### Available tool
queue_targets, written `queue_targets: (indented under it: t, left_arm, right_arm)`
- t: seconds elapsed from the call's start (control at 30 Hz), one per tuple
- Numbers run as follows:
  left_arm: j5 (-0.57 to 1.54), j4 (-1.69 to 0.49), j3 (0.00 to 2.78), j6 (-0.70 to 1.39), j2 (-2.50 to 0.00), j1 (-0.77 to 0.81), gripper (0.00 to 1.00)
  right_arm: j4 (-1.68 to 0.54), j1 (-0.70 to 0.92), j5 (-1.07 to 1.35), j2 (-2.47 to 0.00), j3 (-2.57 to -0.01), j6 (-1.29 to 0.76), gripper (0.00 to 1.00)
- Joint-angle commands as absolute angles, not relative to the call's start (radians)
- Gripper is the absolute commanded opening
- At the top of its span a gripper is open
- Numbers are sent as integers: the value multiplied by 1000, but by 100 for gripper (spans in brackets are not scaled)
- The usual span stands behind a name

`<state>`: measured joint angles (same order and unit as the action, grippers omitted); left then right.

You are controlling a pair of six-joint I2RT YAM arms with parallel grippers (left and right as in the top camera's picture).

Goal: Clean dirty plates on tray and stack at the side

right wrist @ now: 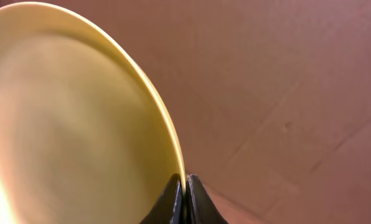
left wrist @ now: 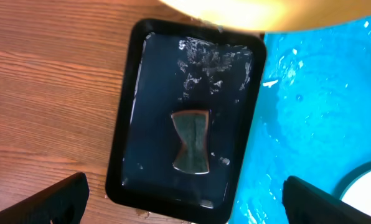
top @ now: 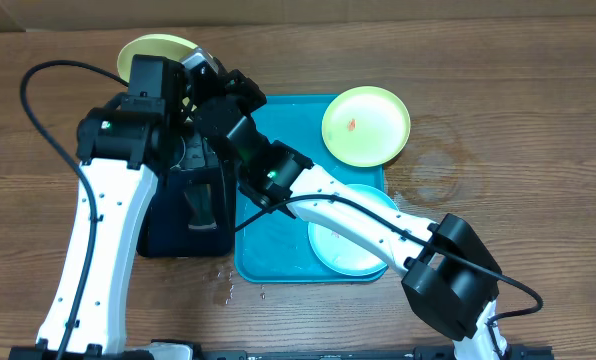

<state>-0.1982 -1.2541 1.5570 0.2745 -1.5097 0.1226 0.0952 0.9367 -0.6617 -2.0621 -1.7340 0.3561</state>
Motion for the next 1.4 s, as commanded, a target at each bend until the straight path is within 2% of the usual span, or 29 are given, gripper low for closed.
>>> queue_targets:
  t: [0.0, 0.3, 0.63, 1.07, 1.2, 1.37]
  left_arm:
    - [-213, -1200, 1566, 296, -1590, 123, 100]
    - [-212, -1200, 1566, 296, -1684, 123, 100]
    - [-213, -1200, 1566, 296, -1746, 123, 100]
    - [-209, -1195, 1567, 294, -1747, 123, 100]
    - [-187, -1264, 1647, 284, -1731, 117, 100]
    - [-185, -1377, 1818, 285, -1648, 110, 100]
  right_arm:
    - [124, 1041, -603, -2050, -1760, 396, 4]
    - [133, 1040, -611, -2050, -1760, 387, 4]
    - [47, 987, -618, -2050, -1760, 77, 4]
    - [-67, 958, -537, -2050, -1760, -6, 4]
    - [-81, 958, -537, -2050, -1760, -7, 4]
    - [-82, 947, -537, -2050, -1760, -125, 4]
